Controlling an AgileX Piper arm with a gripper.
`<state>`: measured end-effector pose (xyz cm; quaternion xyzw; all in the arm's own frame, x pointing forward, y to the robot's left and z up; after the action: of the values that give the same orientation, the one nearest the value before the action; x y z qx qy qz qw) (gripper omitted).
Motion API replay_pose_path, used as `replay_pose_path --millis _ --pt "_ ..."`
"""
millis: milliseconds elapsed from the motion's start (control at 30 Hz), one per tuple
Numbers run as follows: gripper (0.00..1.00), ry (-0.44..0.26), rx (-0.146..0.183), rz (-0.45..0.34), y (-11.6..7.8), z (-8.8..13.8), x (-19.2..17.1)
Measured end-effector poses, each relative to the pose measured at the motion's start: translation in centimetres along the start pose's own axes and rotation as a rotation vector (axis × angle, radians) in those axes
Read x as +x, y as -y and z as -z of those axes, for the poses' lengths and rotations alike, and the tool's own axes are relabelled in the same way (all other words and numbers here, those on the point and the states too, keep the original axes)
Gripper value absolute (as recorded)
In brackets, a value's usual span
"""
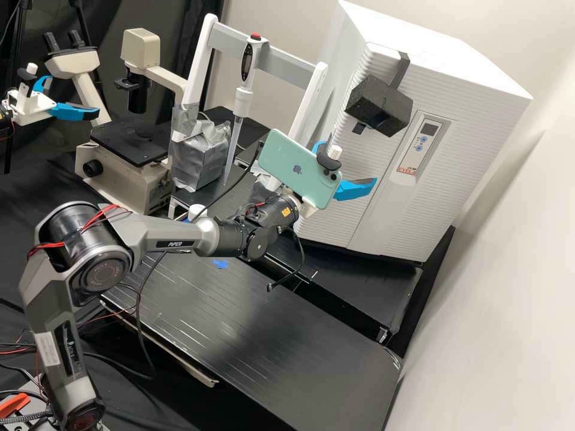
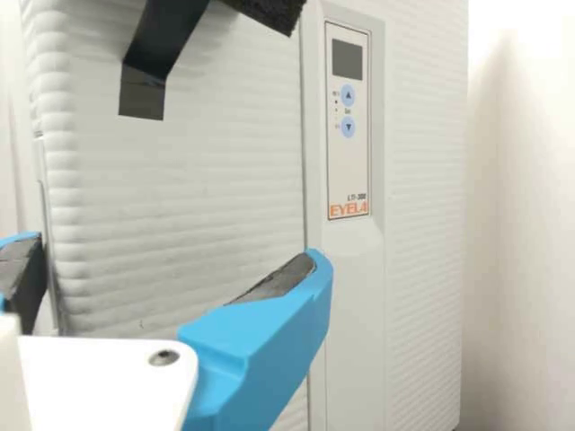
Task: Open the door
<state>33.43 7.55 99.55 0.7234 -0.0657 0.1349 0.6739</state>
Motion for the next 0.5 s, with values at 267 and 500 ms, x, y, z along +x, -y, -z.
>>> replay_pose_path --millis 267,500 --pt "0.0 -0.006 -0.021 0.014 0.13 0.06 0.0" --pt "0.0 -0.023 -0.029 0.023 0.03 0.07 -0.04"
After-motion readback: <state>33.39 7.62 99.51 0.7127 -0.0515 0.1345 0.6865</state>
